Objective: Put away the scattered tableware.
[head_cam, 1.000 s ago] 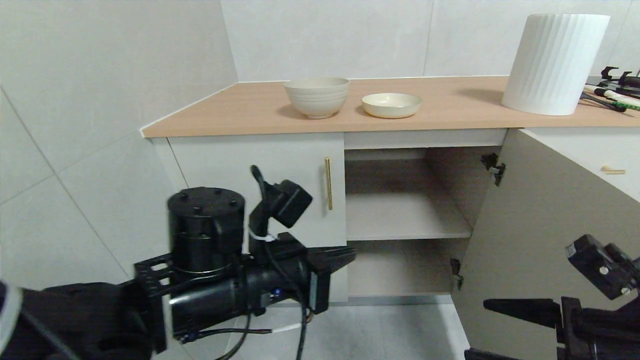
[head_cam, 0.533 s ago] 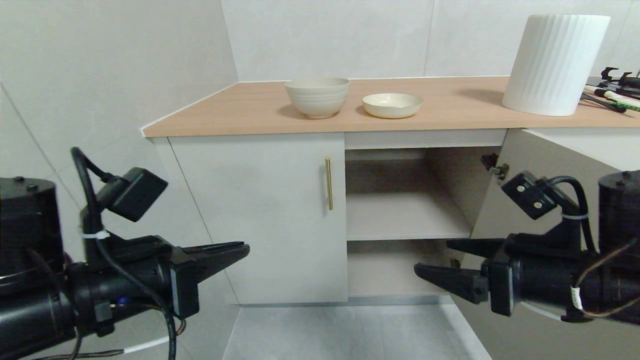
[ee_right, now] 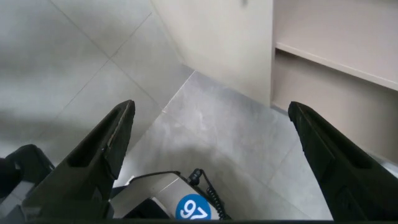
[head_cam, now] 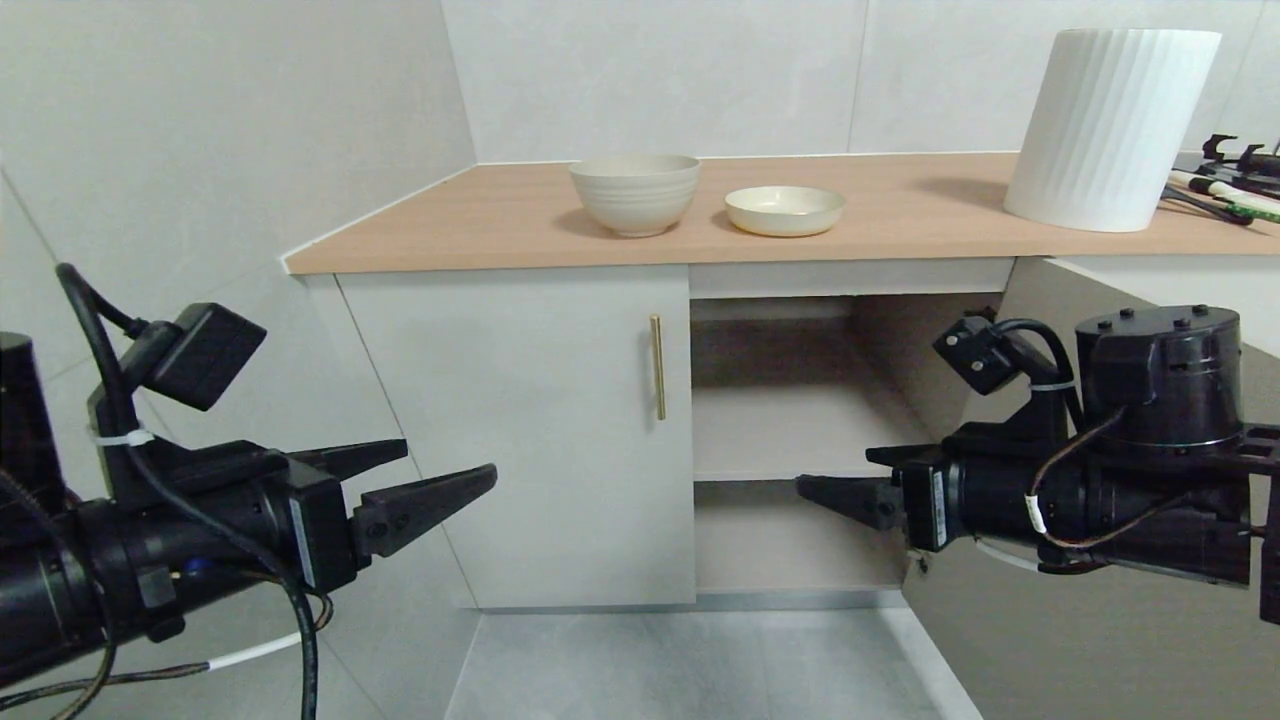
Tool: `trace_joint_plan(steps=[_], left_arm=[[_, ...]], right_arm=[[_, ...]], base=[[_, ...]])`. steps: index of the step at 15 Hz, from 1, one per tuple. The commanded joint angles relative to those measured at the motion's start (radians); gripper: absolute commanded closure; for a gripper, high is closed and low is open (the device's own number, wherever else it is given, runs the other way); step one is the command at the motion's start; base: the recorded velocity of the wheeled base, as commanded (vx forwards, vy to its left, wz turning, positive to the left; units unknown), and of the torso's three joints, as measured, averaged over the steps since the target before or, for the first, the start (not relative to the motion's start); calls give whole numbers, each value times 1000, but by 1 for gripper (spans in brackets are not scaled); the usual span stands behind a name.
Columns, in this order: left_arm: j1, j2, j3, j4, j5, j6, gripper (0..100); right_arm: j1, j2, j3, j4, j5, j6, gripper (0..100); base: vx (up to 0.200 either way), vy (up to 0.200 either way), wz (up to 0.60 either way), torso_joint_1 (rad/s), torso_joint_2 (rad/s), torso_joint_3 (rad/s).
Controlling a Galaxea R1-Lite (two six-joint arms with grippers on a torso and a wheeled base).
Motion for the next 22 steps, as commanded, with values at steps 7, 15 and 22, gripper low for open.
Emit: trace_joint_plan(steps=[7, 15, 22], left_arm=[[3, 15, -7, 1, 6, -3, 0], [3, 9, -8, -1, 7, -4, 0], [3, -31, -7, -1, 4, -6, 0]], right_arm=[[1, 4, 5, 1, 1, 0, 0], [4, -5, 0, 42, 2, 0, 0], [6, -46, 29, 53, 59, -4, 0]], base=[[86, 0, 0, 1, 1, 1], [200, 0, 0, 2, 5, -1], [57, 0, 0, 1, -1, 2]])
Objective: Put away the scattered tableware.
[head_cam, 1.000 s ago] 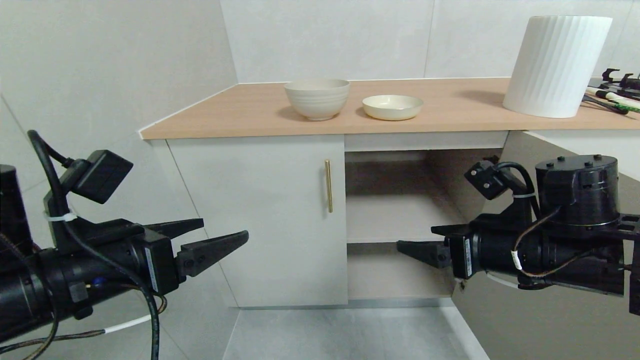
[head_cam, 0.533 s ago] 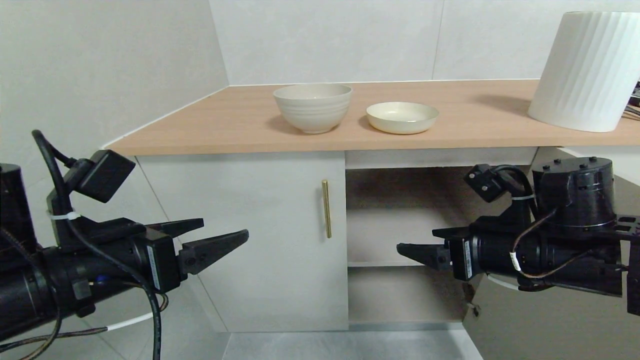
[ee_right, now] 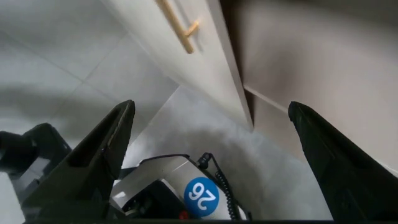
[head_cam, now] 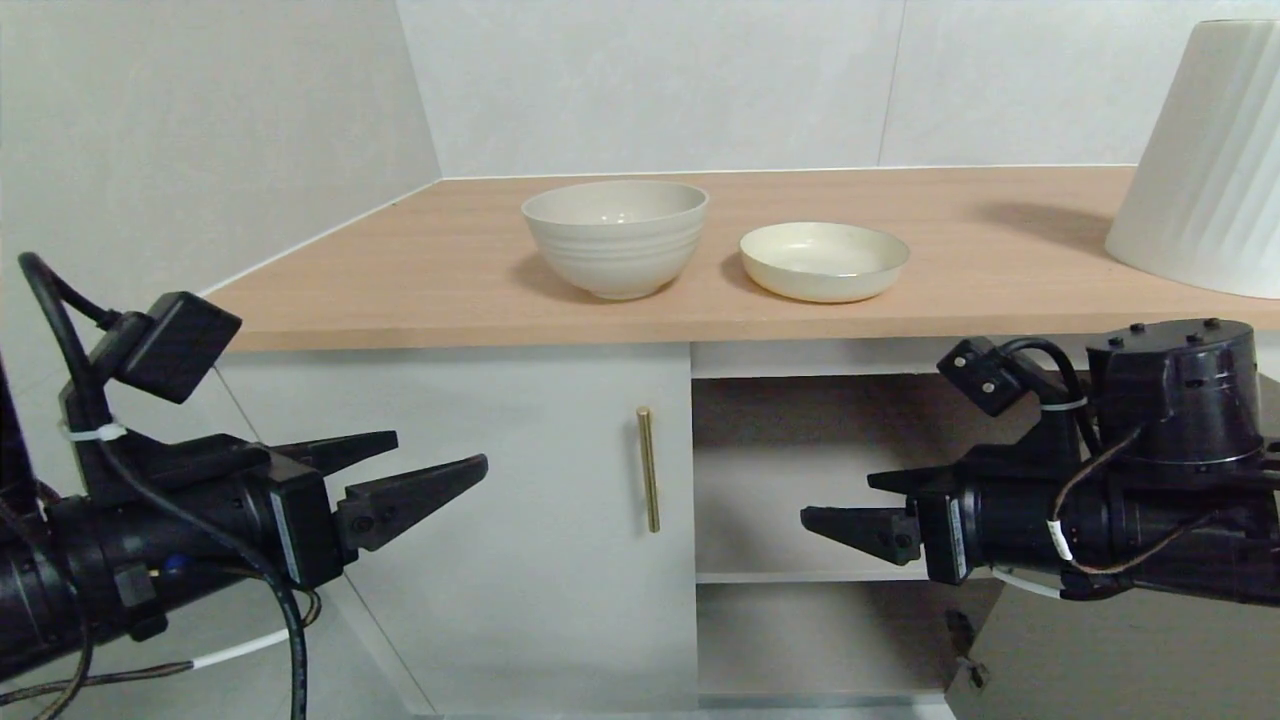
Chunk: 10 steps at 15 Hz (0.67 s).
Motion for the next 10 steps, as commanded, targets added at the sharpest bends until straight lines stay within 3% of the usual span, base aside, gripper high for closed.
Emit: trace_joint_plan(steps=[1, 4, 7, 9, 10], left_arm=[[0, -8, -1, 0, 0, 0, 0], [-1, 3, -12, 3, 3, 1, 0], [6, 49, -84, 2, 24, -5, 0], [37, 103, -137, 2, 75, -28, 0], [48, 116, -134, 0, 70, -62, 0]], right_arm=[[0, -15, 3, -2, 1, -2, 0], [0, -19, 6, -2, -2, -5, 0], [0, -34, 6, -2, -4, -8, 0], [-2, -41, 7, -2, -6, -28, 0], [-3, -39, 7, -2, -6, -28, 0]], base=[[0, 0, 0, 0, 0, 0], [0, 0, 0, 0, 0, 0], [0, 0, 0, 0, 0, 0], [0, 0, 0, 24, -156, -102], [0, 0, 0, 90, -325, -246]])
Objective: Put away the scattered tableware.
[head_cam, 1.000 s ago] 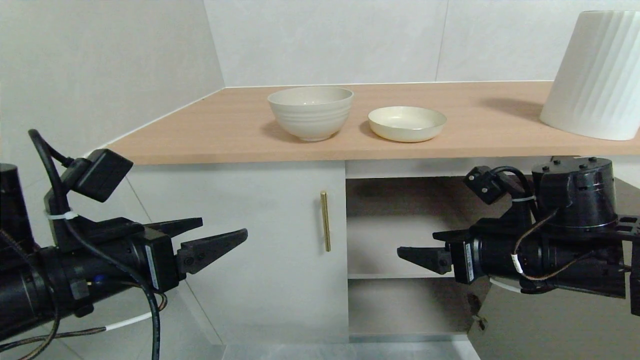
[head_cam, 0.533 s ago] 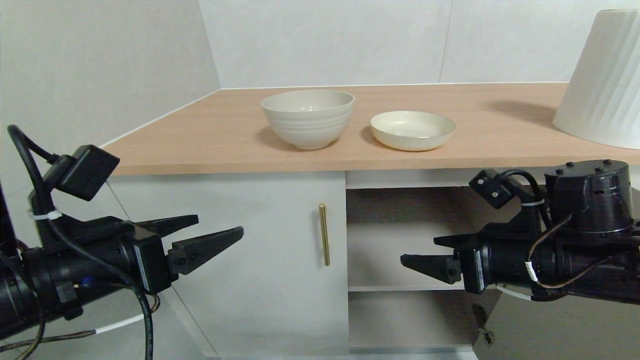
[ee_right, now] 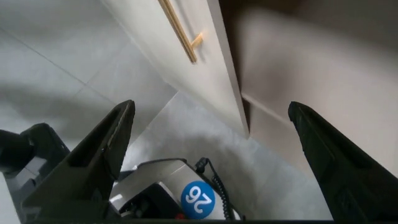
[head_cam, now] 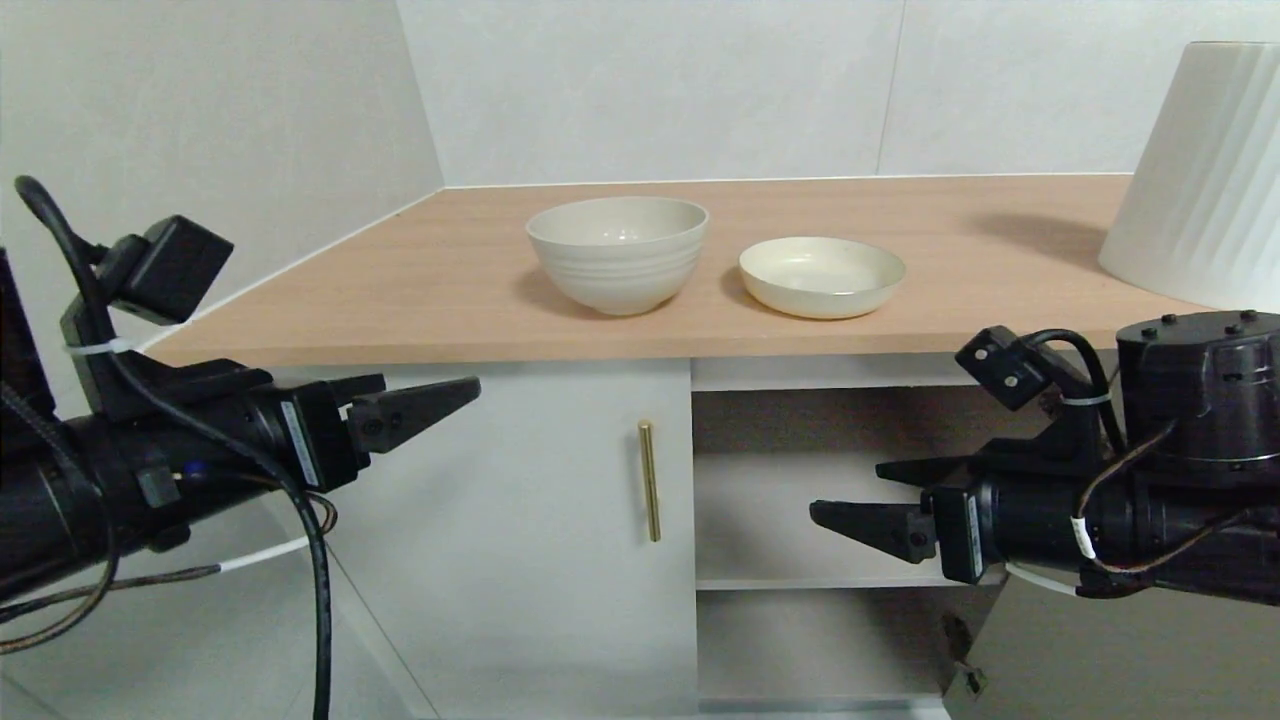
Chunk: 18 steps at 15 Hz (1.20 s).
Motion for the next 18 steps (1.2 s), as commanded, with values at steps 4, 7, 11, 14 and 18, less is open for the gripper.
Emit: trace_joint_plan(steps=[4, 7, 11, 14, 18], left_arm=[[17, 51, -27, 16, -48, -51, 0], [17, 60, -64, 91, -70, -71, 0], [14, 132, -113, 113, -71, -191, 0], [2, 158, -124, 113, -71, -224, 0], [-16, 221, -135, 70, -71, -315, 0]], right_arm=[[-6, -3, 0, 2, -1, -1, 0], [-8, -12, -1, 2, -1, -1, 0], [-20, -1, -1, 2, 0, -1, 0], [-21, 5, -1, 2, 0, 1, 0], [-23, 46, -4, -23, -3, -1, 0]], base=[[0, 0, 0, 128, -367, -301], [0, 0, 0, 150, -496, -299], [0, 0, 0, 177, -476, -294], [0, 0, 0, 193, -484, -284], [0, 0, 0, 129, -303, -172]])
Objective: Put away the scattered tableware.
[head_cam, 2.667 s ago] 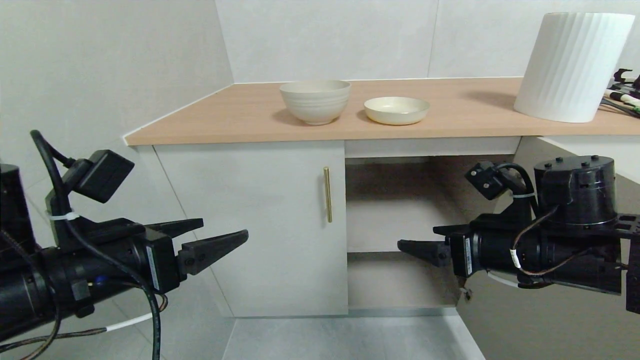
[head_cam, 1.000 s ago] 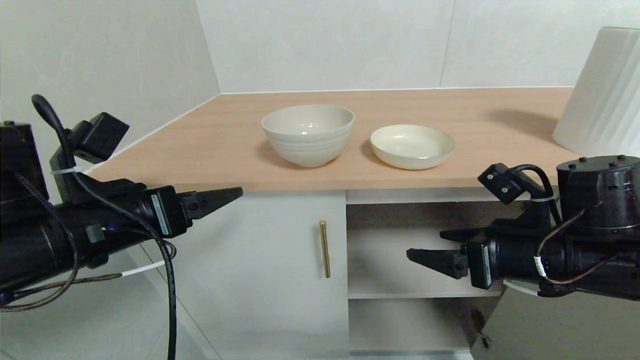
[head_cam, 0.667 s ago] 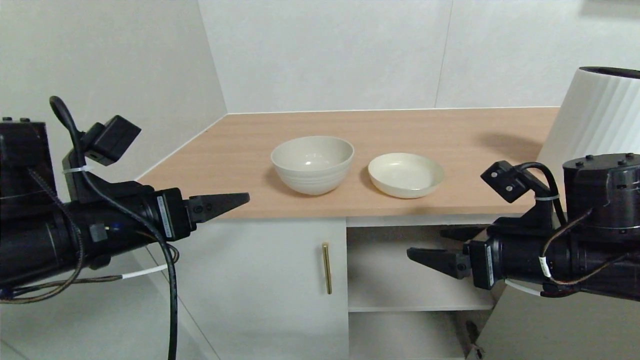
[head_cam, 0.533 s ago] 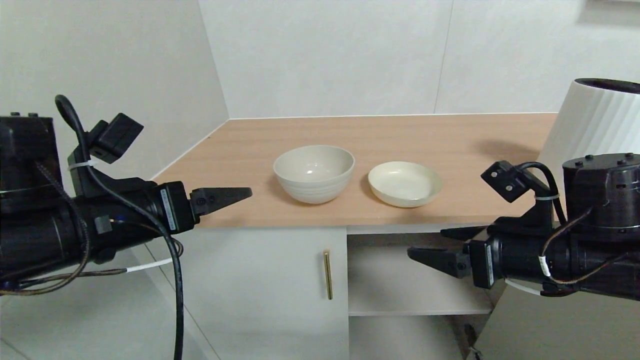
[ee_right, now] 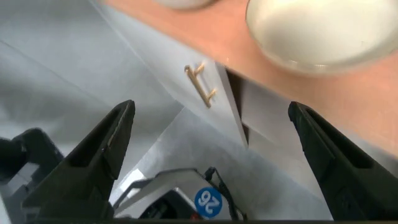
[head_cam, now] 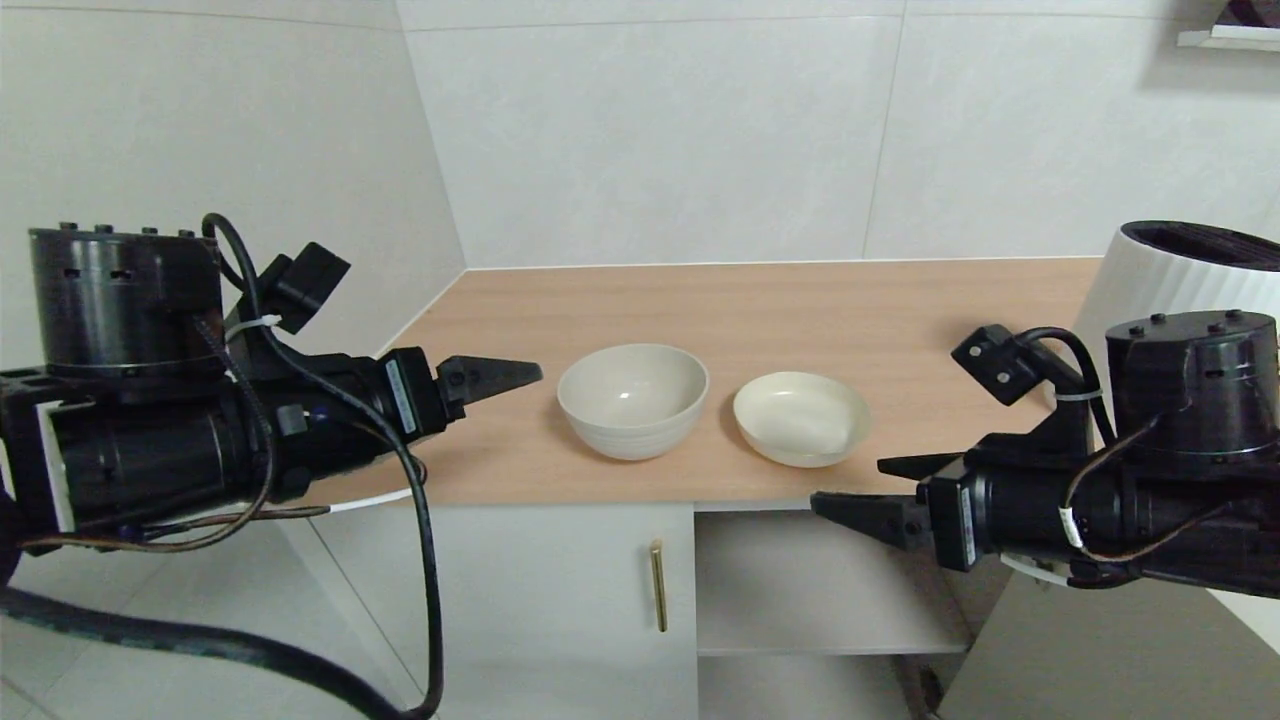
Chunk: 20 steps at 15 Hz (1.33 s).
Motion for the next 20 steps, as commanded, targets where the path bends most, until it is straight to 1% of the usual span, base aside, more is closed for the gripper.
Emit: trace_joint_plan(steps=[1, 2, 3, 5, 6, 7, 8, 9, 10, 11, 12, 14, 17, 20], left_arm=[[-2, 41, -13, -10, 0, -29, 0], [-2, 53, -28, -10, 0, -68, 0], [-2, 62, -37, -10, 0, -91, 0], [-2, 84, -57, -11, 0, -138, 0], [-2, 108, -87, -8, 6, -183, 0], [-2, 128, -108, -8, 14, -222, 0], [-2, 142, -122, -4, 17, -250, 0], [-2, 148, -123, -4, 17, -255, 0], [-2, 173, -125, -4, 23, -256, 0], [-3, 187, -126, -8, 26, -259, 0], [-5, 214, -139, -4, 41, -264, 0], [-22, 251, -153, -4, 61, -293, 0], [-39, 305, -160, -7, 66, -298, 0], [-39, 328, -163, -10, 66, -298, 0]], right_arm=[[-1, 22, -2, -15, -4, -2, 0], [-2, 17, -25, -4, -7, 9, 0], [-2, 15, -59, 39, -8, 37, 0], [-2, 23, -178, 205, -56, 140, 0], [-2, 64, -287, 352, -151, 218, 0], [-2, 100, -358, 418, -223, 273, 0], [-5, 138, -391, 427, -281, 322, 0], [-8, 152, -398, 427, -300, 330, 0], [-19, 183, -418, 426, -358, 333, 0], [-21, 190, -421, 423, -373, 334, 0], [-21, 196, -419, 412, -383, 334, 0], [-21, 196, -411, 410, -383, 334, 0], [-21, 195, -404, 407, -381, 336, 0], [-21, 196, -405, 407, -381, 331, 0]], base=[[0, 0, 0, 41, -51, -27], [0, 0, 0, 0, 0, 0], [0, 0, 0, 0, 0, 0], [0, 0, 0, 0, 0, 0], [0, 0, 0, 0, 0, 0], [0, 0, 0, 0, 0, 0], [0, 0, 0, 0, 0, 0], [0, 0, 0, 0, 0, 0], [0, 0, 0, 0, 0, 0], [0, 0, 0, 0, 0, 0], [0, 0, 0, 0, 0, 0], [0, 0, 0, 0, 0, 0], [0, 0, 0, 0, 0, 0], [0, 0, 0, 0, 0, 0]])
